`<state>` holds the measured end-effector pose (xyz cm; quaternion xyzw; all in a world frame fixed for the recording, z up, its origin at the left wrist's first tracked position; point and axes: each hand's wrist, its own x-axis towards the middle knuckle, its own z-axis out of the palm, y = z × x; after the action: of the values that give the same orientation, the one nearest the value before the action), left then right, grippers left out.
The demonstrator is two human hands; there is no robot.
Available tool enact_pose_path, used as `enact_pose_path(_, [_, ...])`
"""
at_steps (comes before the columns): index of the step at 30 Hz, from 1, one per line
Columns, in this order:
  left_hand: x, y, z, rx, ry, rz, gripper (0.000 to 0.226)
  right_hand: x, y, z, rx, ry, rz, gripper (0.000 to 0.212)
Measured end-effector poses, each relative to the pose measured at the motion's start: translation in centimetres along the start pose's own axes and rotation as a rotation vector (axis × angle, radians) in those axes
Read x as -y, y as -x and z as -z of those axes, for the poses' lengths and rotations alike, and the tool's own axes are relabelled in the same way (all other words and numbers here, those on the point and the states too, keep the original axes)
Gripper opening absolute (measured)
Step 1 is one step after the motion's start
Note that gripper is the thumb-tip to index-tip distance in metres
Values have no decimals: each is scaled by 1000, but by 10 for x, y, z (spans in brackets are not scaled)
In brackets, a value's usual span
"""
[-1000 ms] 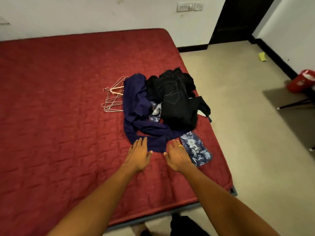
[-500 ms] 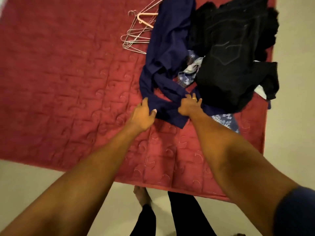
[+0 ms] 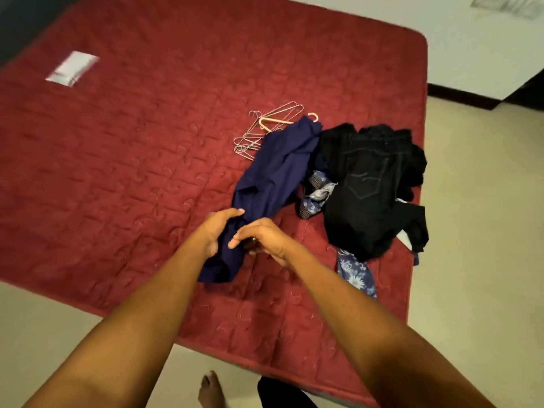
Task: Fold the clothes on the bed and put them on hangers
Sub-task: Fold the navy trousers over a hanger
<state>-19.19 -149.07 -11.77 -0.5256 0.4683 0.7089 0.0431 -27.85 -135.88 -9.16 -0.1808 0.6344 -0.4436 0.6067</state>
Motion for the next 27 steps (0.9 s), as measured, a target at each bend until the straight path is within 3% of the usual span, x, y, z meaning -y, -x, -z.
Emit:
enact_pose_path(1, [-5, 8, 2, -49, -43, -42, 8, 2, 6, -1, 37, -15, -38, 19])
enact_pose_path(2, [-8, 13, 3, -87, -82, -89, 12, 2, 8, 0, 30, -48, -72, 23])
enact_pose_path(5, [-11, 32, 12, -63, -58, -144, 24, -11, 2, 6, -277, -198, -153, 29])
enact_pose_path(7, [-10, 54, 22, 85, -17, -171, 34, -23, -13, 16, -485, -315, -186, 42])
enact_pose_path(9, [-7, 78, 37, 290, -72, -163, 42, -37, -33, 25, -482, -438, -199, 73])
enact_pose_path(10, [-4, 89, 44, 393, -109, -140, 44, -46, -47, 28, -462, -491, -185, 78])
enact_pose_path(12, [3, 107, 60, 566, -186, -76, 43, -36, -61, 19, -479, -483, -144, 60])
enact_pose_path(14, [10, 119, 80, 632, -263, -2, 40, -14, -71, -3, -546, -358, -133, 34])
enact_pose_path(17, [18, 127, 111, 516, -378, 120, 30, 36, -70, -45, -426, -246, -145, 17])
enact_pose_path(20, [18, 136, 144, 120, -484, 90, 14, 98, -53, -93, -253, -188, -66, 18])
enact_pose_path(23, [11, 147, 182, -263, -73, 14, 36, 149, -41, -147, -115, -63, 71, 17])
enact_pose_path(27, [-12, 151, 243, -398, 444, -110, 83, 207, -31, -214, 88, 54, 237, 24])
